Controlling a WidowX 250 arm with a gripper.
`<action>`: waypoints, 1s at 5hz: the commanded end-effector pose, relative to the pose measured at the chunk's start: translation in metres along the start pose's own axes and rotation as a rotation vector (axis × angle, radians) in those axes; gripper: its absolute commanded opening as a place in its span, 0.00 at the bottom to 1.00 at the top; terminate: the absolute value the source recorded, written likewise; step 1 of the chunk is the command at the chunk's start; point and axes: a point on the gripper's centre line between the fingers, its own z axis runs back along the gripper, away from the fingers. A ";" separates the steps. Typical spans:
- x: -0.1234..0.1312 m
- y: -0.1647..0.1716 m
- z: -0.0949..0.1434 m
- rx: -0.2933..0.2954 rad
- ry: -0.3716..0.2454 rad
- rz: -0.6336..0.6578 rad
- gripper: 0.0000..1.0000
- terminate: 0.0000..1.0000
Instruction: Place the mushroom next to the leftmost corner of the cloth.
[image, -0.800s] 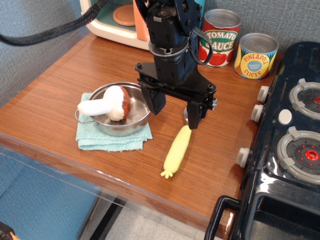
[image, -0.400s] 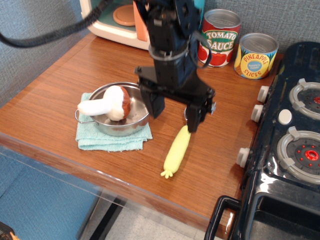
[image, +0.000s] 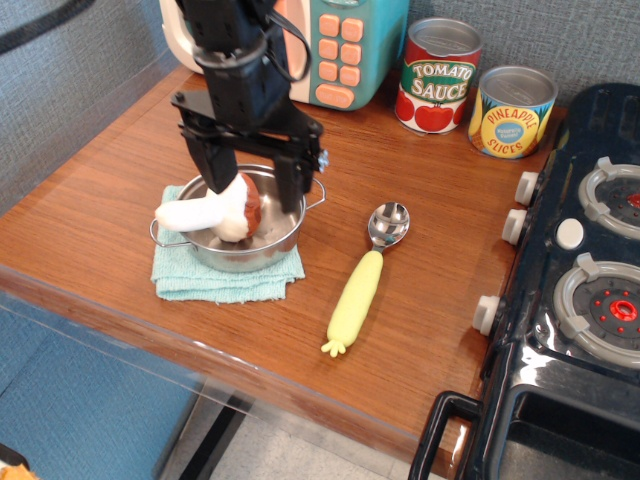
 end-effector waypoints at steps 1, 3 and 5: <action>0.019 0.037 -0.005 0.075 0.056 -0.006 1.00 0.00; 0.023 0.020 -0.053 0.018 0.127 -0.035 1.00 0.00; 0.030 0.018 -0.037 0.027 0.089 -0.071 0.00 0.00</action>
